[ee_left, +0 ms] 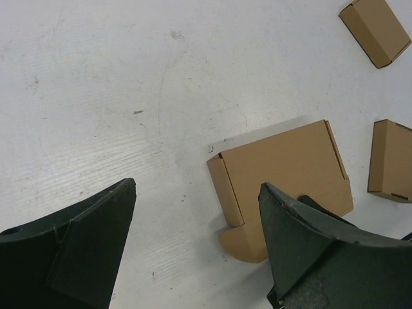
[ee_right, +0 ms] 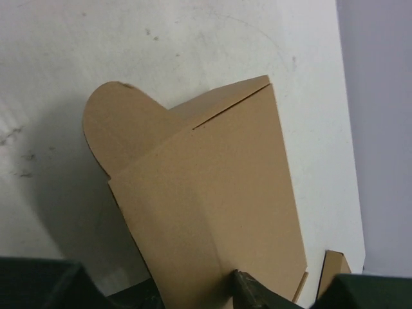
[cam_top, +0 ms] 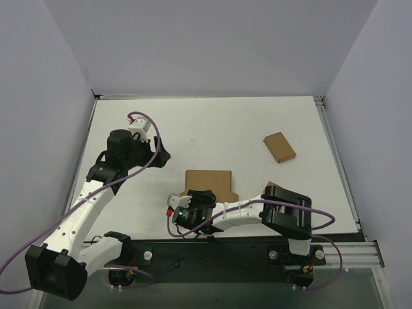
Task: Fold the paper box
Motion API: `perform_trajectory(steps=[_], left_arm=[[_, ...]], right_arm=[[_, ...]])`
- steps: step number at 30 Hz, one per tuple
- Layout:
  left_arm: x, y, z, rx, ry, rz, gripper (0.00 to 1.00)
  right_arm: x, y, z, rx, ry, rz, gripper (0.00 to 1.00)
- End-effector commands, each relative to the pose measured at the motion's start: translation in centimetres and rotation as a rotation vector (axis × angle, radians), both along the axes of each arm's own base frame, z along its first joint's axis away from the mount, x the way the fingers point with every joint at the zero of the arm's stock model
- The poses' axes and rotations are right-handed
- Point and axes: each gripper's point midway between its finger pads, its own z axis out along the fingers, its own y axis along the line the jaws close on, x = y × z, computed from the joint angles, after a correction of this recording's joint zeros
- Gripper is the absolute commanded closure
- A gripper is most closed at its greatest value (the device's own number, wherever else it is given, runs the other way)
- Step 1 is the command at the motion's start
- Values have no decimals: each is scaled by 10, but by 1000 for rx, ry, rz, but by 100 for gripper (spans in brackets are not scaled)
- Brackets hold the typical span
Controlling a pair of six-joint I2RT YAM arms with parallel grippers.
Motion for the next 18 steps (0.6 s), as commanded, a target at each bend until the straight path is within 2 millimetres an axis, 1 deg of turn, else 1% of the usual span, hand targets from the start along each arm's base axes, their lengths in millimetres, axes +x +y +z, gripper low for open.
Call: perform_trajectory(steps=[1, 2, 3, 5, 6, 8, 9, 10, 11, 13, 14, 15, 17, 18], left_arm=[[7, 5, 14, 5, -73, 11, 13], [6, 5, 13, 7, -71, 11, 13], [6, 5, 14, 7, -74, 9, 13], [5, 5, 14, 6, -76, 7, 13], [4, 5, 13, 7, -75, 5, 13], [3, 5, 15, 3, -79, 1, 13], [3, 5, 15, 3, -80, 1, 13], [3, 5, 16, 3, -84, 1, 13], [2, 5, 16, 2, -83, -1, 13], [2, 5, 17, 1, -88, -3, 13], [1, 3, 18, -1, -91, -10, 13], [0, 3, 18, -4, -91, -14, 13], [-1, 1, 19, -10, -95, -30, 13], [-2, 0, 19, -12, -96, -35, 13]], right_arm=[[5, -2, 10, -35, -9, -9, 70], [5, 0, 14, -27, -3, -7, 73], [2, -3, 17, -31, 24, -6, 75], [0, -4, 23, -29, 64, -12, 75], [-1, -7, 29, -29, 103, -21, 83], [-3, -11, 36, -19, 144, -28, 89], [-5, -15, 44, -6, 190, -32, 91], [-5, -17, 48, 2, 211, -36, 92], [-8, -25, 55, -2, 242, -38, 93], [-8, -26, 63, 31, 301, -41, 95], [-11, -32, 69, 28, 331, -40, 95], [-13, -29, 72, 48, 369, -29, 95], [-13, -36, 77, 50, 400, -35, 96], [-14, -36, 79, 53, 411, -31, 96]])
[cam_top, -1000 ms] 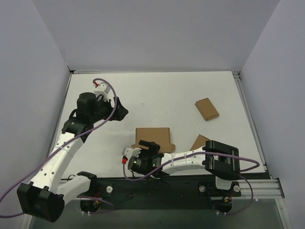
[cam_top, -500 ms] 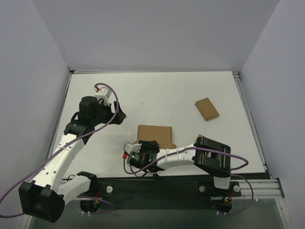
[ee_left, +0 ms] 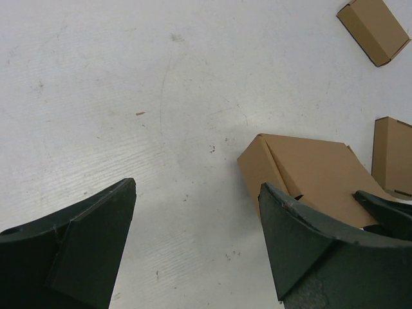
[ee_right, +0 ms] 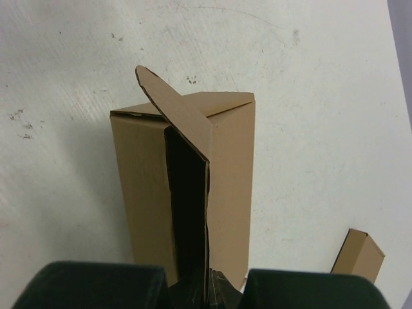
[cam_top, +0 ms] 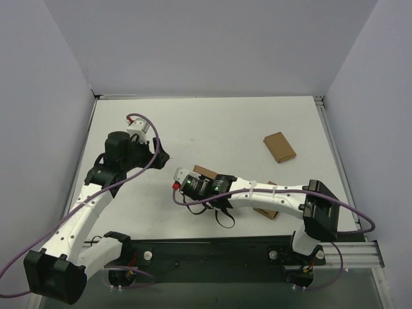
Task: Fold the paper box
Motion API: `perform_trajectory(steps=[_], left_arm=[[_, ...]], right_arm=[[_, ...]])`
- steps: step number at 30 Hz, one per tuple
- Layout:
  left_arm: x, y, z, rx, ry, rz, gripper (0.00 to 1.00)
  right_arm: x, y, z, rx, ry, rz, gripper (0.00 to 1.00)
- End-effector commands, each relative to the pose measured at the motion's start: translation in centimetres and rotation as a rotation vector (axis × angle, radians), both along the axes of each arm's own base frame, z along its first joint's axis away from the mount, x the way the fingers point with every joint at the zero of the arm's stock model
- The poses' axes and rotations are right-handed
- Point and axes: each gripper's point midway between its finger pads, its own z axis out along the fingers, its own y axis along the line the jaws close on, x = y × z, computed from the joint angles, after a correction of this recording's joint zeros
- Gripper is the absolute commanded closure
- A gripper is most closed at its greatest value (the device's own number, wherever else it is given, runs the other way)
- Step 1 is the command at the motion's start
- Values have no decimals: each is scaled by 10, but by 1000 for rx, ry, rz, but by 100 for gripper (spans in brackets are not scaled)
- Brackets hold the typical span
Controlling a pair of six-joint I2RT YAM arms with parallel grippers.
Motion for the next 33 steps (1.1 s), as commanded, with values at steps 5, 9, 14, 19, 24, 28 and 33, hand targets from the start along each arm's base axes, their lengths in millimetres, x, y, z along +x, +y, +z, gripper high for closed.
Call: perform_trajectory(steps=[5, 9, 14, 19, 24, 28, 33], left_arm=[[-2, -10, 19, -32, -83, -74, 13], [-7, -11, 17, -33, -85, -91, 13], [-11, -14, 17, -46, -82, -116, 13], [-23, -28, 18, -90, -77, -213, 13], [-50, -47, 16, -202, -15, -319, 14], [-75, -50, 4, -266, 17, -344, 14], [-102, -47, 12, -269, -39, -392, 14]], right_arm=[[-21, -21, 11, -15, 195, 22, 98], [-29, -18, 20, 24, 273, 41, 98], [-37, -14, 36, 103, 380, 69, 98], [-39, -17, 33, 121, 489, 65, 98], [-34, -16, 31, 160, 573, 55, 98], [-35, -14, 28, 229, 689, 64, 99], [-37, -15, 27, 306, 791, 79, 100]])
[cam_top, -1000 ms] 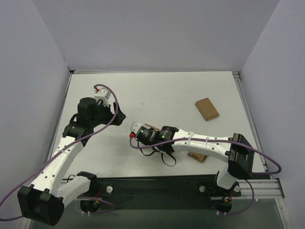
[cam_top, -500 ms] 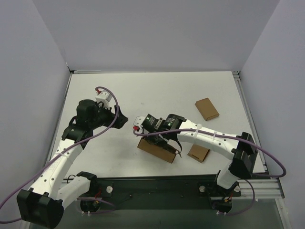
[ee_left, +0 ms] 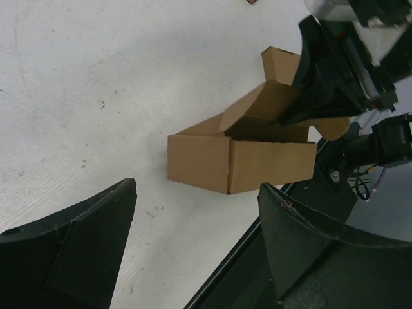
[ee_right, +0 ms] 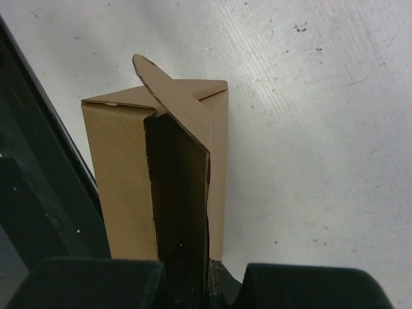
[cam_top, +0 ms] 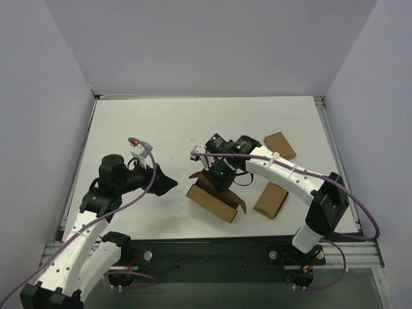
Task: Fold the paper box
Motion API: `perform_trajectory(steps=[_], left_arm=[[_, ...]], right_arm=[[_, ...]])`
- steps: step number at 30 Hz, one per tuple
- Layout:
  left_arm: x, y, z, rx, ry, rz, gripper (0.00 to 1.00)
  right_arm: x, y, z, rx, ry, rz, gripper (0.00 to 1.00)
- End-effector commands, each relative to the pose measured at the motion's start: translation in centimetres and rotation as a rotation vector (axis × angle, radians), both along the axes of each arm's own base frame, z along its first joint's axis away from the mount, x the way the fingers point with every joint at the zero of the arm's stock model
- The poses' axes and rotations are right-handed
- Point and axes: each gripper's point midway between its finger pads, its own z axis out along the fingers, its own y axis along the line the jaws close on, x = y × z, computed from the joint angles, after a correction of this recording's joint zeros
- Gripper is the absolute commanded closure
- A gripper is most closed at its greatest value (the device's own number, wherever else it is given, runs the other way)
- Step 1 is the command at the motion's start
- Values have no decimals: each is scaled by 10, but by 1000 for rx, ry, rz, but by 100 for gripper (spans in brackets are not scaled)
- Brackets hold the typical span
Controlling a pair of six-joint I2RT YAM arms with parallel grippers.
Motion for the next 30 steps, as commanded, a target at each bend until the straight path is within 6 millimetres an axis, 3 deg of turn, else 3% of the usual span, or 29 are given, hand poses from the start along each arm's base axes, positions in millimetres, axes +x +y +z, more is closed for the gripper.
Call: perform_trajectory(steps=[1, 5, 12, 17, 23, 30], left_arm=[[-26, -8, 26, -59, -90, -110, 13], [-48, -23, 41, -137, -160, -262, 12], [-57, -32, 43, -133, -186, -356, 11], [-65, -39, 32, -50, -214, -382, 12], [-64, -39, 23, 49, -258, -369, 11], [-40, -32, 25, 118, -329, -268, 10]], right_arm=[[-16, 3, 7, 98, 154, 49, 100], [-16, 3, 12, 151, 200, 34, 100], [-23, 3, 37, 284, 248, 45, 100], [-27, 3, 56, 368, 254, 62, 100], [-30, 4, 68, 422, 264, 73, 100], [-38, 8, 77, 462, 289, 97, 100]])
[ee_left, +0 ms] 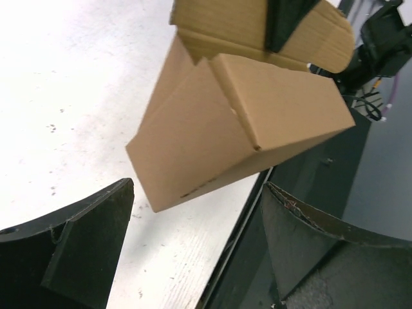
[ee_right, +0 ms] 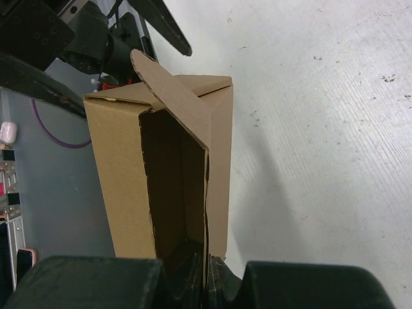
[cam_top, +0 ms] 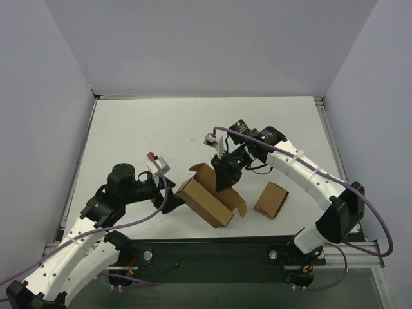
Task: Fold the paper box
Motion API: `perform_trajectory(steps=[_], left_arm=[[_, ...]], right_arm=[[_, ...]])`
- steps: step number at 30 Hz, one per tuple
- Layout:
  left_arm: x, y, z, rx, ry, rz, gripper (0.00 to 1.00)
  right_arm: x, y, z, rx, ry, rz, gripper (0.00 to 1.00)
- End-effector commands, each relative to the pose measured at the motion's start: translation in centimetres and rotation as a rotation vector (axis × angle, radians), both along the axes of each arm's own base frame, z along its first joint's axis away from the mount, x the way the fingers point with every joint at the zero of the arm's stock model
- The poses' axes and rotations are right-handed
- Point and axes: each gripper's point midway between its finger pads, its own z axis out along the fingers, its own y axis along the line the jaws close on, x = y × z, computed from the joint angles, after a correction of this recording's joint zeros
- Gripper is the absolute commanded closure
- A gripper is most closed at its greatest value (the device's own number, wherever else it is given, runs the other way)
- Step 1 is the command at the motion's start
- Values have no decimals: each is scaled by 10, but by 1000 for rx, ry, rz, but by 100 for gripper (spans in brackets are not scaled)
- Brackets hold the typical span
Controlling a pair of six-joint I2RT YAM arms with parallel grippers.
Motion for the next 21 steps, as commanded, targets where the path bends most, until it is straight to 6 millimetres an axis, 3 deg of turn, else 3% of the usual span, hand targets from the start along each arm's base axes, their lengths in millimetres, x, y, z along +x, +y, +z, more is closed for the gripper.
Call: perform_trajectory(steps=[1, 9, 21], left_arm=[[17, 0, 24, -4, -129, 28, 10], [7, -22, 27, -55, -103, -132, 10], [-8, -35, 35, -123, -76, -266, 10]], right_arm=[[-18, 2, 19, 78, 27, 62, 100], [-33, 8, 25, 114, 46, 117, 99], [-58, 13, 35, 162, 73, 215, 100]])
